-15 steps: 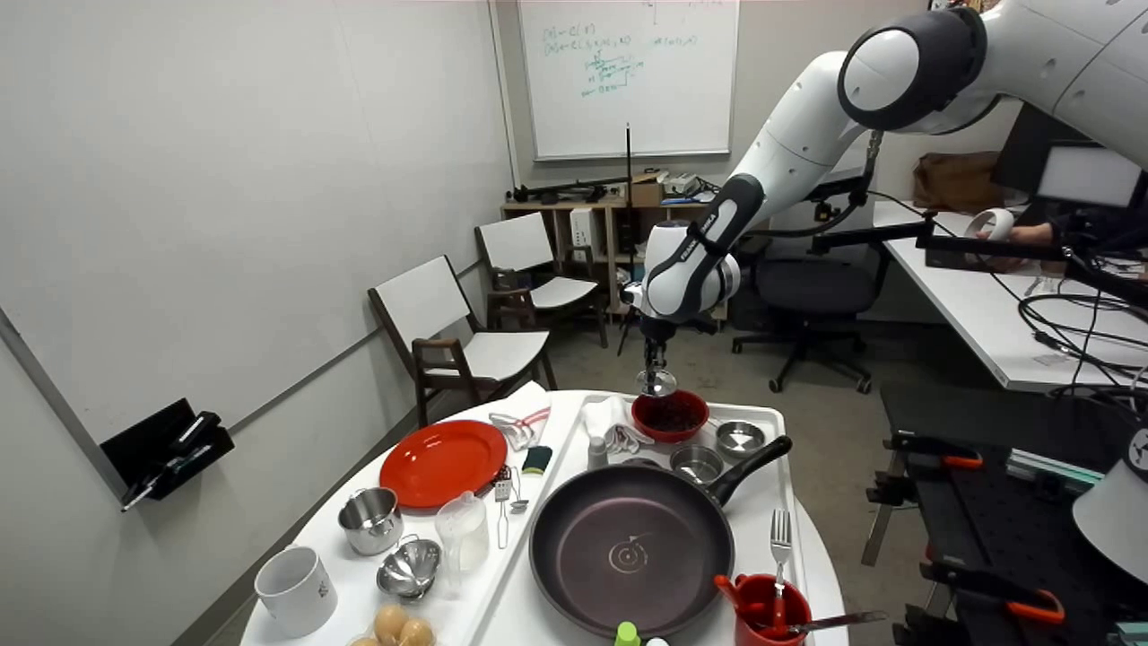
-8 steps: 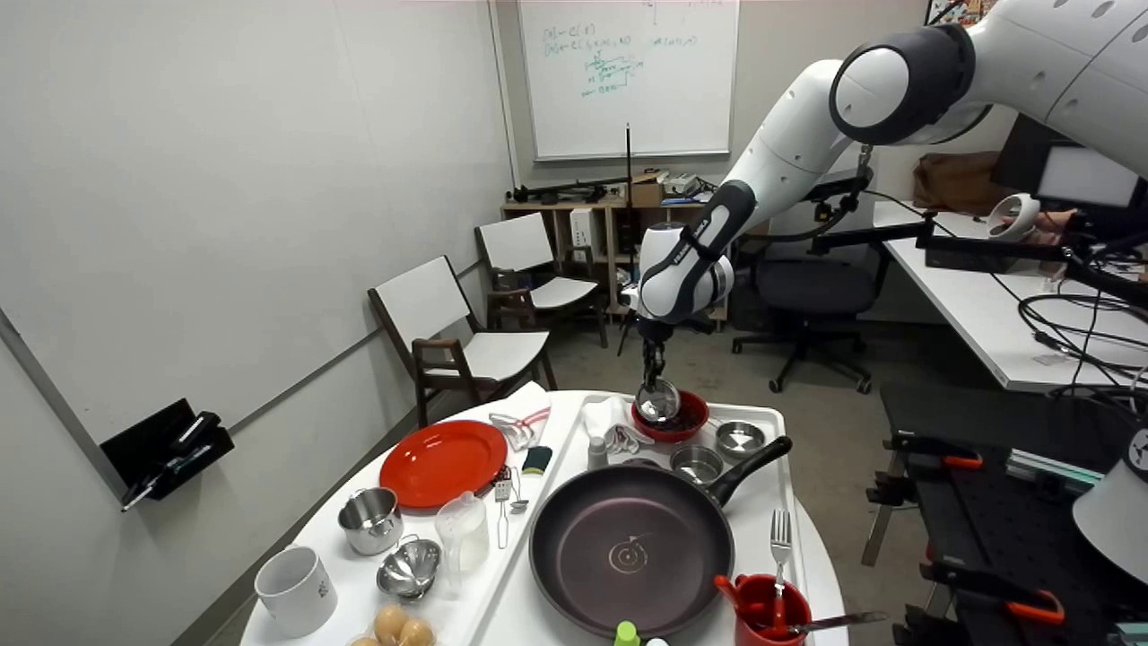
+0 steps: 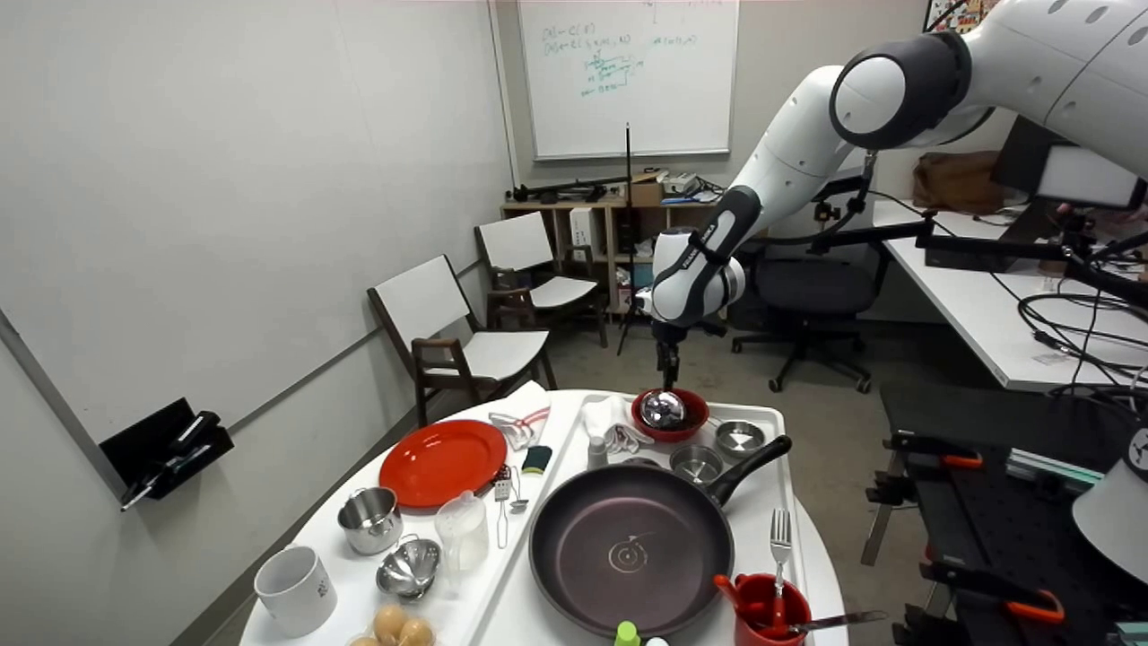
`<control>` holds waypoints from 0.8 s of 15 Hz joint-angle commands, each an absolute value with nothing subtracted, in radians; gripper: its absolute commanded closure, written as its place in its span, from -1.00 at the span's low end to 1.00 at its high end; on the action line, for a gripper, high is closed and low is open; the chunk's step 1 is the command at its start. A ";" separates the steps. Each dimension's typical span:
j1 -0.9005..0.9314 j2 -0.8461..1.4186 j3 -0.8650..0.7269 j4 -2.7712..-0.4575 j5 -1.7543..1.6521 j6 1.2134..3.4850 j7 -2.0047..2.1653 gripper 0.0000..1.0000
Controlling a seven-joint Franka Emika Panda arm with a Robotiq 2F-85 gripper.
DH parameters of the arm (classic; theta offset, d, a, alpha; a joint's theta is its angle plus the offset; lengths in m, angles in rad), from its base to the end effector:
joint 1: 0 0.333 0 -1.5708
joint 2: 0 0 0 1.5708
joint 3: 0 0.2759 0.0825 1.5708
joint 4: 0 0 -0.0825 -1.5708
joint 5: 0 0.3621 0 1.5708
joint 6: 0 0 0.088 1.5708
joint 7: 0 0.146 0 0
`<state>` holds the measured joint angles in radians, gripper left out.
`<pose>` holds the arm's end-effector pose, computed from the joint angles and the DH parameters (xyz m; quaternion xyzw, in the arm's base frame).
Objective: Take the lid off of the metal plate and put it on the red bowl
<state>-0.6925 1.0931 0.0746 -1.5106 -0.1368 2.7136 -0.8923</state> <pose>0.5245 -0.3729 -0.0160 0.9830 0.1747 0.0418 0.0392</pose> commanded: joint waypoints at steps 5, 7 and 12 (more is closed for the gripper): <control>-0.769 1.086 0.069 -1.615 -0.137 2.871 -0.893 -1.00; -0.768 1.077 0.070 -1.625 -0.137 2.873 -0.893 -1.00; -0.763 1.070 0.070 -1.631 -0.136 2.873 -0.893 -1.00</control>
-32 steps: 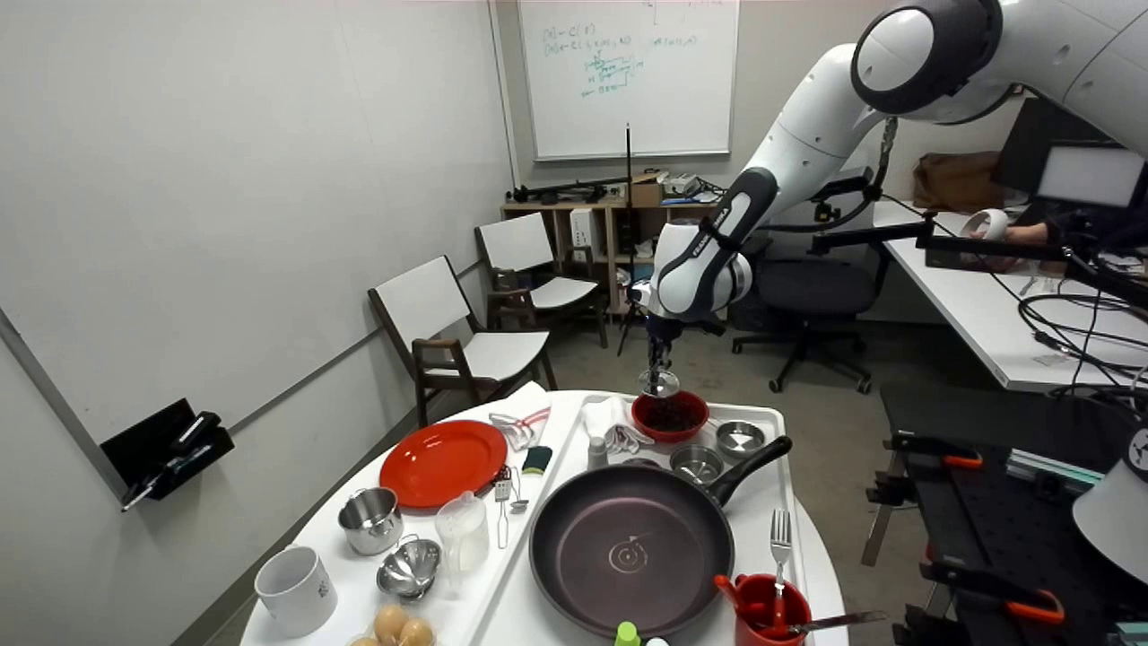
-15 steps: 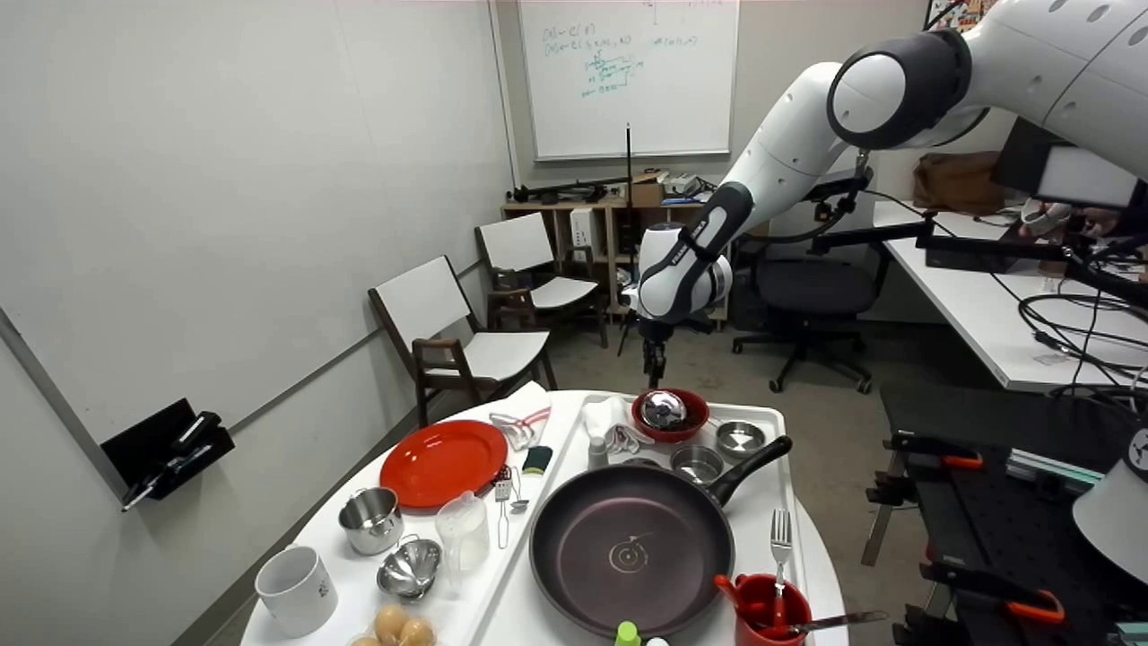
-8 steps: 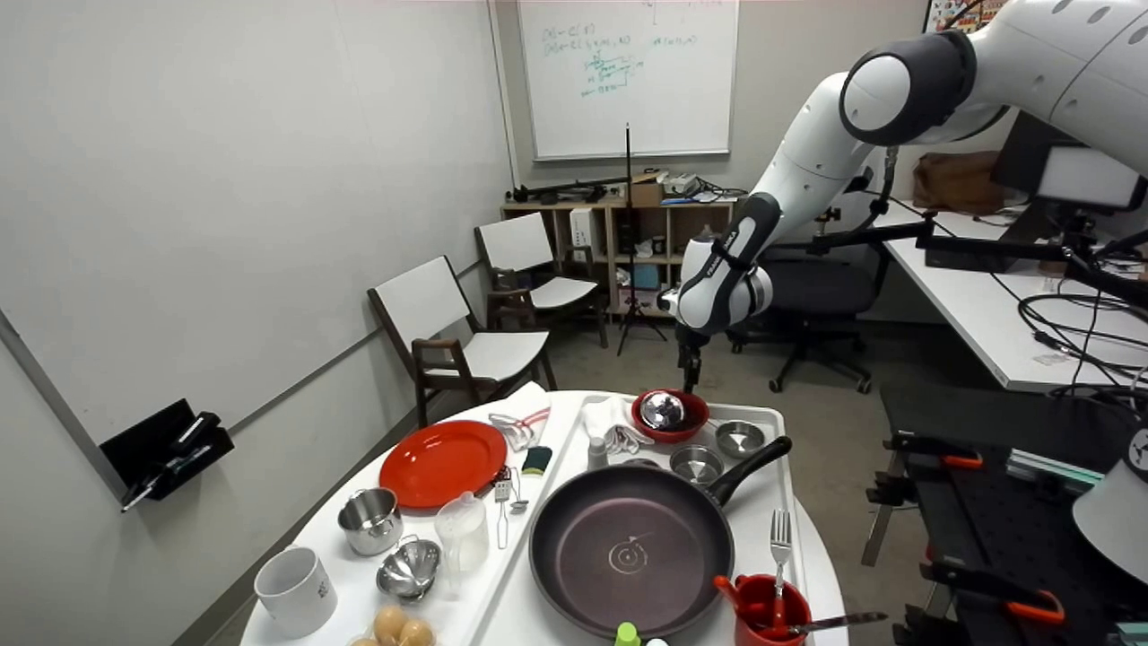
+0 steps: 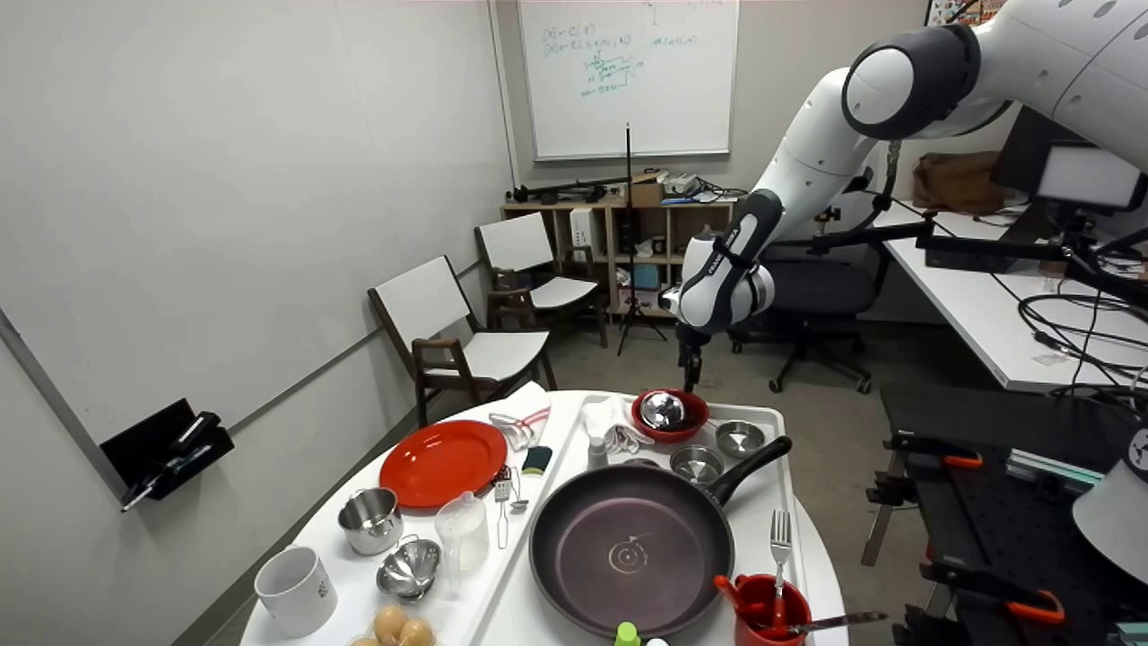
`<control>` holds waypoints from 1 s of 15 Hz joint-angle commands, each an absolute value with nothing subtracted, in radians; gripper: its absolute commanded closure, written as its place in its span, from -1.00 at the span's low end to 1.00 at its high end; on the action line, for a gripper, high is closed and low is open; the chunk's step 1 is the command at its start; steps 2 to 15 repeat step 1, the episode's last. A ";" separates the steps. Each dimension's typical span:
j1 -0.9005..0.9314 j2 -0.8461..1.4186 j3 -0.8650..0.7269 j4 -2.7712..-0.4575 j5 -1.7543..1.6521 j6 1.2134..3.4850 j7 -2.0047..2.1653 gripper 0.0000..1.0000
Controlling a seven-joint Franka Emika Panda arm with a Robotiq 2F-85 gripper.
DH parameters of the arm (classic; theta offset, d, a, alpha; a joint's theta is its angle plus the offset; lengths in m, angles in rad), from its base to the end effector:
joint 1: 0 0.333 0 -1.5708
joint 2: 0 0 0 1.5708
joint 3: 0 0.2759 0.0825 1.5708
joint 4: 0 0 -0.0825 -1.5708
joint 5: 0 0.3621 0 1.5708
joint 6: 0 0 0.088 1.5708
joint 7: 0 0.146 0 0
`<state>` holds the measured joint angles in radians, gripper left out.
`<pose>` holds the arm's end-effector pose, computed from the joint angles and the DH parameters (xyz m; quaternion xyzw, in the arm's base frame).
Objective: Take the lid off of the metal plate and put it on the red bowl
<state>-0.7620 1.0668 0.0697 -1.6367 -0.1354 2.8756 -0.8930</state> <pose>0.4826 -0.3926 -0.0262 0.9859 0.1424 0.0658 0.0591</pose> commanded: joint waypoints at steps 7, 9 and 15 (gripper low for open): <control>-0.763 1.070 0.070 -1.631 -0.136 2.873 -0.893 -1.00; -0.763 1.070 0.070 -1.631 -0.136 2.873 -0.893 -1.00; -0.763 1.070 0.070 -1.631 -0.136 2.873 -0.893 -1.00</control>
